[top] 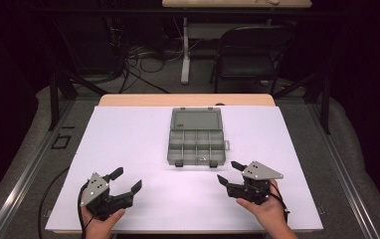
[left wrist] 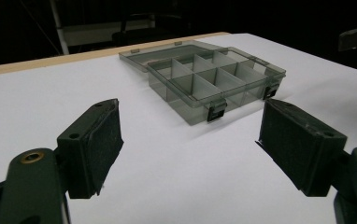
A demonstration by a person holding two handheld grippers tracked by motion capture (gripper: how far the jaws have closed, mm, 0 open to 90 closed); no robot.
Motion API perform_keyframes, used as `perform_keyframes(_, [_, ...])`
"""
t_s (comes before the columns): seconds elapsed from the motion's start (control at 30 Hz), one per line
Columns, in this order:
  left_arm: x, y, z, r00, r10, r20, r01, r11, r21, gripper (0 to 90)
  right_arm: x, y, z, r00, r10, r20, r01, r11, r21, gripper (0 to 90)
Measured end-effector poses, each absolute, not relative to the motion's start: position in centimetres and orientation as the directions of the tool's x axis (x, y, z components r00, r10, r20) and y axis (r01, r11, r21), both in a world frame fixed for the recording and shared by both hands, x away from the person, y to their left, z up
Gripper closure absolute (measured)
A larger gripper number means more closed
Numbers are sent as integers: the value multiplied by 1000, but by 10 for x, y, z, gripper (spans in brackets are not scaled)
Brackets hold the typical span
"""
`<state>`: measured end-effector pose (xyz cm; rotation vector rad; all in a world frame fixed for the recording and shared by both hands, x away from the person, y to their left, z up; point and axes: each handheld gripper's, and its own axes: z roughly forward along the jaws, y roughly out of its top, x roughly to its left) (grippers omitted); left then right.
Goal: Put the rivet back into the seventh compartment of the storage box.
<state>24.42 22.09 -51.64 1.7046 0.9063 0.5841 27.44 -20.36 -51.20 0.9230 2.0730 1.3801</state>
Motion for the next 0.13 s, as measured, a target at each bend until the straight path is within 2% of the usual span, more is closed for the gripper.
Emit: perform_keyframes(0.13, [246, 220, -518, 588, 807, -61, 286, -137, 948, 208, 271, -208, -515, -657, 753, -44, 240, 264, 934, 329])
